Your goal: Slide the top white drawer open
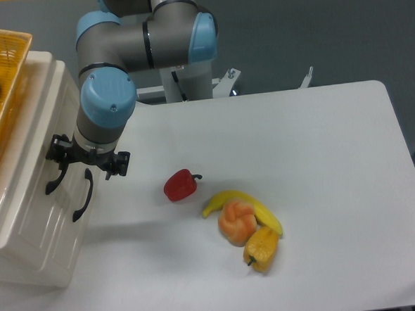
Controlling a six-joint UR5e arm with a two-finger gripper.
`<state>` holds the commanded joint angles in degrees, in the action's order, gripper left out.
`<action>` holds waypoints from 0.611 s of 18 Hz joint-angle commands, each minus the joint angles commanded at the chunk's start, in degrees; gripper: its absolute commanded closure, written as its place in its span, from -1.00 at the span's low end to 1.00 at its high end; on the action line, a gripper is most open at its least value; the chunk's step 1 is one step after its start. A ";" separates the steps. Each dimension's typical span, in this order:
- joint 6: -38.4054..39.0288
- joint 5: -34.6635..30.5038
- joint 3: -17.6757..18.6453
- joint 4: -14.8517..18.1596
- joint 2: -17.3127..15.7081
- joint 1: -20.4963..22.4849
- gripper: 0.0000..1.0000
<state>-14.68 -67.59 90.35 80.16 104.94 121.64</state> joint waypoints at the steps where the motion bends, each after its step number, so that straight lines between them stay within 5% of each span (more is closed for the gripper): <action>1: 0.00 -0.09 0.00 0.00 0.00 0.00 -1.00; 11: -0.09 -2.11 -0.18 0.00 0.00 0.18 -1.00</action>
<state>-14.77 -69.69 90.18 80.16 104.94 121.82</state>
